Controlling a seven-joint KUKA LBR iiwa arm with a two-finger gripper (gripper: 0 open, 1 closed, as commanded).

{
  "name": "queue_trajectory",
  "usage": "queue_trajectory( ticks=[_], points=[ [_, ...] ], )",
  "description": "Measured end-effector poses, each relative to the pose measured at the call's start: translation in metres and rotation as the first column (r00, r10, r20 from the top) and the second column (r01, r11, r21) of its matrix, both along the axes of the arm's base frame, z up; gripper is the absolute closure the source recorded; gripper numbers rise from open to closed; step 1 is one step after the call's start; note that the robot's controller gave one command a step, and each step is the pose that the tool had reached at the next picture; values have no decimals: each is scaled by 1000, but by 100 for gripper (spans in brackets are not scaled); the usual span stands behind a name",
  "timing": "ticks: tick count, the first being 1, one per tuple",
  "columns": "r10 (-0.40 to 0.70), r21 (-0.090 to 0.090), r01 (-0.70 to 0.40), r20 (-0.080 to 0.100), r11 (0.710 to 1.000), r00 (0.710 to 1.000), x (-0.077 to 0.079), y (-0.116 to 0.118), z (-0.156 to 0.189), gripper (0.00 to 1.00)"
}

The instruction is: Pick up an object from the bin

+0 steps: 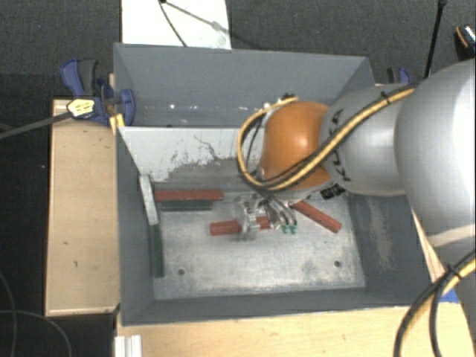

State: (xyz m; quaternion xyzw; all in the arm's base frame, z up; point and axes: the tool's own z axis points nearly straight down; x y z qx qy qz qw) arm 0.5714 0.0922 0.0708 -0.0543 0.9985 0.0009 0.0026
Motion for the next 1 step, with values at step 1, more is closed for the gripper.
queue_trajectory(
  ticks=[1],
  points=[
    [59,-1,-59,5,998,998,-13,-4,152,100]
  ],
)
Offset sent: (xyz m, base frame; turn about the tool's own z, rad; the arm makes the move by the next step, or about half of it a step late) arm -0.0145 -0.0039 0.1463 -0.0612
